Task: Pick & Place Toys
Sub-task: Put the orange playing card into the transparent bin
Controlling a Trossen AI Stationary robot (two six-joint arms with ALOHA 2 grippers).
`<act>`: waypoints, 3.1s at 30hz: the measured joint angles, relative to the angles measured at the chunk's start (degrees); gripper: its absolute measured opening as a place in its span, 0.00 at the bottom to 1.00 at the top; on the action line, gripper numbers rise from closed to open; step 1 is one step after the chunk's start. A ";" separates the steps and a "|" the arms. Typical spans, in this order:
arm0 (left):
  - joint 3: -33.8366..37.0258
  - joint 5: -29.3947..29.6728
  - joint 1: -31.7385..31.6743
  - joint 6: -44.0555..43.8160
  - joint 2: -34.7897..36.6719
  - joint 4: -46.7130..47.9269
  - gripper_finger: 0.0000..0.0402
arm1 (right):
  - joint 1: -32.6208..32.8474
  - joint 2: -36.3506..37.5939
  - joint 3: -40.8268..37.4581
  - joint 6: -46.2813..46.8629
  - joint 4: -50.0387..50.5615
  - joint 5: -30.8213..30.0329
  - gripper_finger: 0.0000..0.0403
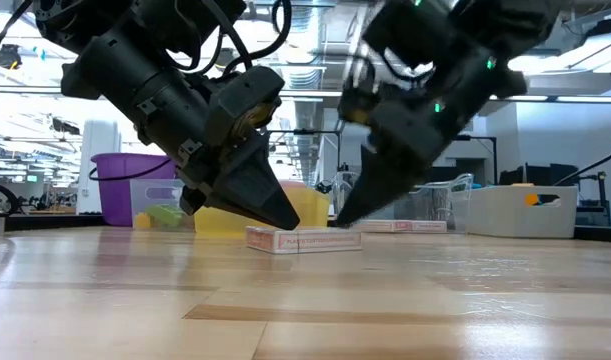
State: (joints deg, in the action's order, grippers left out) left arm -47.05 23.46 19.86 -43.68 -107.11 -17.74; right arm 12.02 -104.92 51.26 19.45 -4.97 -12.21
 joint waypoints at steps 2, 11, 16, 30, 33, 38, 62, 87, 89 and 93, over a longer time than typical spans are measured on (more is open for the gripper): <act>-0.02 -0.04 0.00 0.02 0.00 0.23 0.00 | -0.54 -2.01 0.41 0.01 -1.66 -0.31 0.00; -0.25 0.07 0.04 0.09 0.25 3.47 0.00 | -2.24 -4.70 1.98 0.03 -1.79 5.23 0.00; -0.39 0.04 0.11 -0.09 0.48 8.10 0.00 | -2.20 -4.40 1.91 1.36 -1.27 10.36 0.00; -0.24 0.26 -0.69 -0.02 1.08 11.91 0.00 | -1.58 -4.68 1.71 2.55 -3.63 22.78 0.00; -0.10 0.17 -0.52 0.03 2.52 12.51 0.00 | -1.52 -4.64 1.71 1.93 -3.56 21.17 0.00; 0.13 -0.67 0.32 0.07 4.38 13.86 0.00 | -1.46 -4.65 1.76 1.57 -3.31 17.74 0.00; -0.04 -1.36 2.20 -1.81 3.82 12.65 0.00 | -1.60 -4.64 1.67 1.54 -3.69 9.94 0.00; -0.09 1.94 1.77 -0.22 3.89 15.37 0.00 | -1.61 -4.73 1.71 3.07 -4.13 17.52 0.00; -0.09 1.75 1.77 -0.50 3.89 15.37 0.00 | -1.65 -4.70 1.71 3.05 -4.11 16.69 0.00; -0.09 1.60 1.88 -0.58 3.89 15.30 0.00 | -1.69 -4.70 1.71 3.05 -4.11 16.68 0.00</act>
State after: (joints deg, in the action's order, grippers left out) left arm -47.13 25.07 21.74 -44.26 -103.22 -2.44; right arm 10.33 -109.62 52.97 22.50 -9.08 4.47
